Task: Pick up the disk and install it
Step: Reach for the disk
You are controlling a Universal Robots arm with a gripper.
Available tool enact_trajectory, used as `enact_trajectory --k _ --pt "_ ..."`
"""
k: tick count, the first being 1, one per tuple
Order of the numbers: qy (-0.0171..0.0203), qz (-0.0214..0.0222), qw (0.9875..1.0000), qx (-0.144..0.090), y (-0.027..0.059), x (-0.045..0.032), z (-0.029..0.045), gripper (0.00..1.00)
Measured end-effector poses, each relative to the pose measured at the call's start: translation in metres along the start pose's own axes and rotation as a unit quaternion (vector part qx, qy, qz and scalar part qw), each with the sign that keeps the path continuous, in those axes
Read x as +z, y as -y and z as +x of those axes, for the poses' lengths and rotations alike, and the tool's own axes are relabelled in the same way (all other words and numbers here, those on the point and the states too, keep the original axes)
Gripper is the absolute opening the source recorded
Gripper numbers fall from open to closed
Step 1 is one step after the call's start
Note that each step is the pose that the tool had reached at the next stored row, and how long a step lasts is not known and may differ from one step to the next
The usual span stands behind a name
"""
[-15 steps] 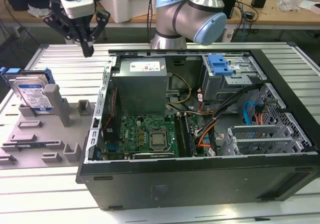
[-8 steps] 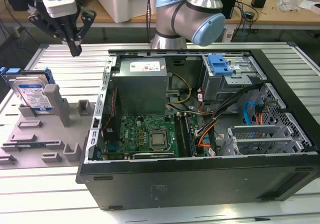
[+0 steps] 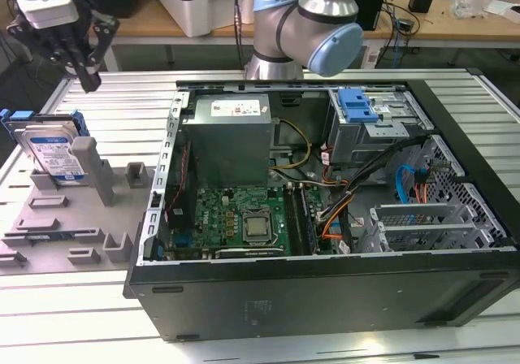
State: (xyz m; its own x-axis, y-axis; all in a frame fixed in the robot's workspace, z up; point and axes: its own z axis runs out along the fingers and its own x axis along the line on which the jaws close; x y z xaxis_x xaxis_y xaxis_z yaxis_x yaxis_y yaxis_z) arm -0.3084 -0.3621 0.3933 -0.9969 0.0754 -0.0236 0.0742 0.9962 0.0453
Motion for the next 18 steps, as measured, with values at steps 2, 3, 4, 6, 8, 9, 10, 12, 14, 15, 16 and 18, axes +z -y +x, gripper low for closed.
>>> enact_trajectory --k 2,3,4,6,8,9,10,12,14,15,16,18 --pt "0.0000 0.0000 1.0000 0.000 0.0006 -0.0002 0.0087 0.11" --pt "0.0000 0.0000 1.0000 0.000 0.0009 -0.0004 0.0138 0.11" --pt "0.0000 0.0000 1.0000 0.000 0.0013 -0.0005 0.0201 0.11" --pt "0.0000 0.0000 1.0000 0.000 0.0016 -0.0007 0.0277 0.11" --pt "-0.0001 0.0000 1.0000 0.000 0.0020 -0.0010 0.0377 0.11" --pt "-0.0001 0.0000 1.0000 0.000 0.0021 -0.0011 0.0413 0.11" --pt "0.0000 0.0000 1.0000 0.000 0.0022 -0.0012 0.0472 0.11" --pt "-0.0001 0.0000 1.0000 0.000 0.0020 -0.0014 0.0556 0.11" --pt "0.0000 0.0000 1.0000 0.000 0.0013 -0.0016 0.0639 0.11" --pt "0.0000 0.0000 1.0000 0.000 0.0009 -0.0016 0.0670 0.11" --pt "0.0000 0.0000 1.0000 0.000 0.0004 -0.0017 0.0704 0.11" --pt "0.0000 0.0000 1.0000 0.000 -0.0015 -0.0018 0.0793 0.11"
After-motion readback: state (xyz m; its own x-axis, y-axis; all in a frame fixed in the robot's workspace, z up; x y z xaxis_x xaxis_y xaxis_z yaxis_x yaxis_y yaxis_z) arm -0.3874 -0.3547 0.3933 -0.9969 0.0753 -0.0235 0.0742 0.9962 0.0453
